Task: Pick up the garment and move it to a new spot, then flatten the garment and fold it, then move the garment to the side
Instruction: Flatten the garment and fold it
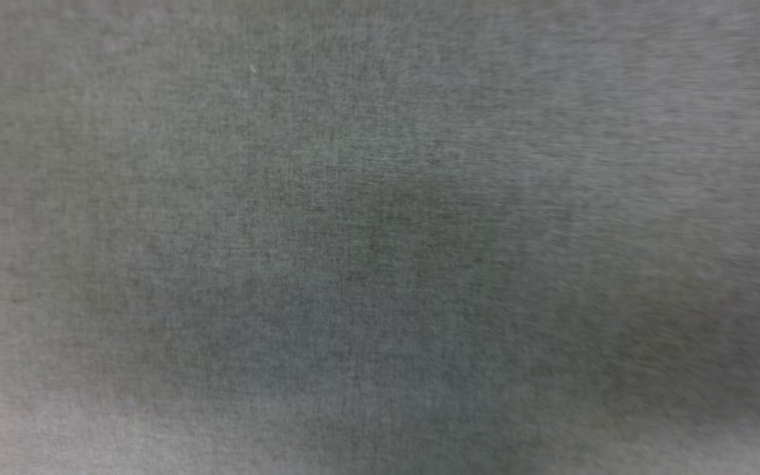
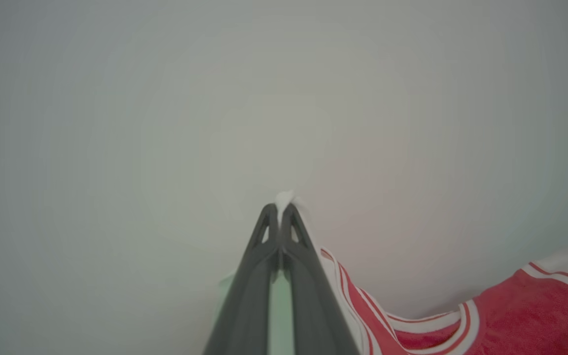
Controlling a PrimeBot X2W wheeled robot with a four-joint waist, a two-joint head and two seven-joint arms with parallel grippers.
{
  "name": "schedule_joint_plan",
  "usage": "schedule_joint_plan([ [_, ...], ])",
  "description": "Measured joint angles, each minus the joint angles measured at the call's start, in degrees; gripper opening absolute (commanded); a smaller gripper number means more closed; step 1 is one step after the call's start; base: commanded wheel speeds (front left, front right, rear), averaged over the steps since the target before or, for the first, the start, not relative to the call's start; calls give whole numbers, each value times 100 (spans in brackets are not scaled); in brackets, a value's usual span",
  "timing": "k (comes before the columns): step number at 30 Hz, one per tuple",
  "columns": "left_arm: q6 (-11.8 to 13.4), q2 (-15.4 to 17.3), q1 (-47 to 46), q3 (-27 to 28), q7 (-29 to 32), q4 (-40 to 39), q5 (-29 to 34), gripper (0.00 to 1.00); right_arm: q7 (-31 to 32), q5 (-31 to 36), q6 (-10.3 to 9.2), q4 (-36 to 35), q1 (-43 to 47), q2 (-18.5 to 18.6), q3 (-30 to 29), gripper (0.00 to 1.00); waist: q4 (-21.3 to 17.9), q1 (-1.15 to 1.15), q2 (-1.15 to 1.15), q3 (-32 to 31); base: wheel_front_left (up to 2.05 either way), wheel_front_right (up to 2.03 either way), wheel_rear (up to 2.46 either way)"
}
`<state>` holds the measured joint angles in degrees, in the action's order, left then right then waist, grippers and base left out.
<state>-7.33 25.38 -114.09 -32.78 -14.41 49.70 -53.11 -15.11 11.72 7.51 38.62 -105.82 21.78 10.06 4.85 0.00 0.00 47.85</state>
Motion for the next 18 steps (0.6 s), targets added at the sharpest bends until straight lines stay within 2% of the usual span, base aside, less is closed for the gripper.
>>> schedule_joint_plan([
  [5, 0, -181, 483, -166, -34, 123, -194, 0, 1, -77, 0, 243, 392, -115, -20, 0, 199, 0, 0, 416, 0, 0, 0],
  [11, 0, -234, 966, -404, -49, -263, -637, 0, 2, -777, 0, 182, 696, -51, 463, 0, 454, 0, 0, 457, 0, 0, 0],
  [14, -1, -108, 1389, -721, 55, -671, -892, 0, 0, -1400, 0, -33, 1086, 180, 802, 0, 522, 0, 0, 310, 0, 0, 0],
  [18, -4, 248, 2158, -1104, 272, -1257, -1261, 0, 3, -2316, 0, -448, 2017, 553, 1230, 0, 576, 0, 0, 11, 0, 0, 0],
])
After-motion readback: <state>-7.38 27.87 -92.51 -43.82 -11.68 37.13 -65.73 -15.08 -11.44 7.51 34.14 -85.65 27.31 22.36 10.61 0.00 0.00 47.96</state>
